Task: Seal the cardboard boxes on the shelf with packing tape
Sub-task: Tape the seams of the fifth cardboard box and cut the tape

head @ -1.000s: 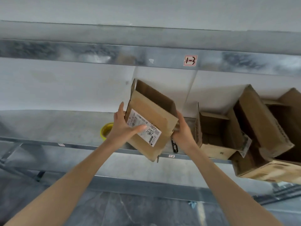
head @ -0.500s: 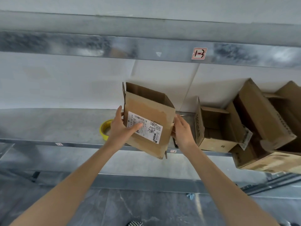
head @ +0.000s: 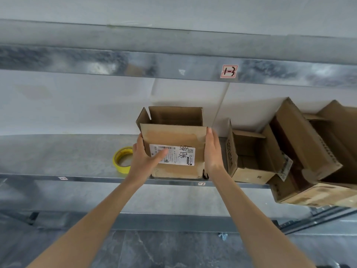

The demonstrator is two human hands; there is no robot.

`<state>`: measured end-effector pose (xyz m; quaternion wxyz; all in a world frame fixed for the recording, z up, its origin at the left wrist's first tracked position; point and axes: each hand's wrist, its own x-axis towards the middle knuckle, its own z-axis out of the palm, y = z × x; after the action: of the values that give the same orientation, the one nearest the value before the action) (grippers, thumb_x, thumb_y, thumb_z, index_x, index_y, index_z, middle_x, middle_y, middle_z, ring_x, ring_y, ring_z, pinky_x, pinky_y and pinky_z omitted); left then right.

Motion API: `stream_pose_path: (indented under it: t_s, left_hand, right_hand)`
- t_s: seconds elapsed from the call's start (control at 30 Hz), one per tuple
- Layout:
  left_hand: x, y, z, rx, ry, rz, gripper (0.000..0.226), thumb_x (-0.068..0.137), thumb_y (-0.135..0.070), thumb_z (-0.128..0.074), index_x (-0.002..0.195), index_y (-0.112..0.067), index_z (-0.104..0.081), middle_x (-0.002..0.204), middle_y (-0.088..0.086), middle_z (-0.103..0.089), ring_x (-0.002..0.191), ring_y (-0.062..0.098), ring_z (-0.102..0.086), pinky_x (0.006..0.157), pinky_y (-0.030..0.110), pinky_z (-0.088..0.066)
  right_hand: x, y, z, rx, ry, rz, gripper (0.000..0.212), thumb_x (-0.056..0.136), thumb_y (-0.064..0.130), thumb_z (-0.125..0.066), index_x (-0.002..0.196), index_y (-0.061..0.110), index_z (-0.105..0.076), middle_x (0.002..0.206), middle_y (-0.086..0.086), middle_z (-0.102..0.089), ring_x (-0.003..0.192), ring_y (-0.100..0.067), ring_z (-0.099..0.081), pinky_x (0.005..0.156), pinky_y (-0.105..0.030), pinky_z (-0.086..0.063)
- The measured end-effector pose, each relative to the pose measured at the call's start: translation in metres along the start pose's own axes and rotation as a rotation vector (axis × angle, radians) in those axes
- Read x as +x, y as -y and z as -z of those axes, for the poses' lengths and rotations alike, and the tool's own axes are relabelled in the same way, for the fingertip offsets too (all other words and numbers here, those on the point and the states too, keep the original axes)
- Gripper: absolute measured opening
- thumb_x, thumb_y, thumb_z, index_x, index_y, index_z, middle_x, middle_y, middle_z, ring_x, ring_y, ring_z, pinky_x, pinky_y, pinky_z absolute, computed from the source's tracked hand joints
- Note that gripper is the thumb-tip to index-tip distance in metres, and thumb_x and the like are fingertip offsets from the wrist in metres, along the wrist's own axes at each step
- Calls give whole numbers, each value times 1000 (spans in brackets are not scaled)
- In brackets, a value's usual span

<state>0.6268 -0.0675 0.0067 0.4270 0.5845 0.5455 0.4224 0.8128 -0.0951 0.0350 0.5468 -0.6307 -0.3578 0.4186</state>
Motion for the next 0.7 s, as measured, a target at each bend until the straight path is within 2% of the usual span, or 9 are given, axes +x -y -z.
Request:
stream_pose_path:
  t_s: [0.07,0.1,0.17,0.23,0.4,0.5,0.6,0.63,0.7]
  left_hand:
    - [-4,3,4,-20,-2,-31,96,63,-53,-73,143,-29,-26,134,2,-46,120,18,-52,90,36,-55]
    - [-6,4,6,-22,-2,-44,94,64,-53,-72,142,-28,-27,133,2,-48,119,18,-53,89,37,-55]
    - [-10,6,9,-24,-6,-57,89,66,-52,-71,141,-26,-30,130,-2,-52,118,17,-54,87,33,-56]
    - [-13,5,11,-14,-29,-67,79,69,-51,-68,137,-28,-34,127,-8,-53,116,14,-54,82,22,-55]
    - [-9,-6,19,-62,-88,-88,57,86,-36,-65,135,-33,-37,118,-18,-55,108,0,-55,78,15,-52]
    - [-7,-9,20,-26,-69,-82,39,89,-36,-61,125,-33,-46,113,-15,-57,104,2,-57,78,18,-52]
    - [-5,-8,19,16,-82,-79,8,91,-37,-58,98,-38,-53,110,-6,-57,102,11,-57,80,27,-50]
    - [-2,-9,20,25,-88,-75,3,93,-37,-55,94,-40,-54,113,-4,-55,102,10,-57,80,26,-48]
    - [7,-9,22,43,-79,-46,11,95,-38,-50,93,-33,-59,116,0,-52,102,13,-56,83,31,-47]
  right_hand:
    - [-1,-1,-1,-3,-18,68,24,100,46,-31,122,41,-40,105,27,-49,95,7,-48,75,-8,-35]
    - [-2,-3,-1,-15,-31,105,28,101,41,-32,127,36,-42,110,21,-53,100,4,-51,76,-9,-39]
    - [-7,-7,-1,-39,-45,174,34,102,35,-34,134,30,-45,121,13,-55,109,-3,-53,90,-19,-46]
    - [-11,-9,-1,-41,-45,212,35,103,29,-34,135,30,-48,128,11,-56,117,-7,-52,103,-30,-43]
    - [-17,-11,3,-2,13,194,40,103,19,-30,130,41,-50,130,14,-53,121,-7,-48,108,-39,-39]
    - [-22,-8,3,-31,47,191,32,98,36,-34,119,48,-54,139,9,-48,126,-13,-45,110,-42,-37]
    - [-23,-3,2,-117,94,195,18,86,58,-42,89,67,-57,144,9,-42,130,-15,-41,108,-37,-35]
    - [-20,-3,2,-140,99,201,16,87,57,-46,86,64,-60,143,11,-41,129,-13,-42,108,-39,-36]
    - [-12,-5,2,-198,58,224,17,93,44,-53,94,34,-67,135,14,-41,120,-8,-46,104,-40,-41]
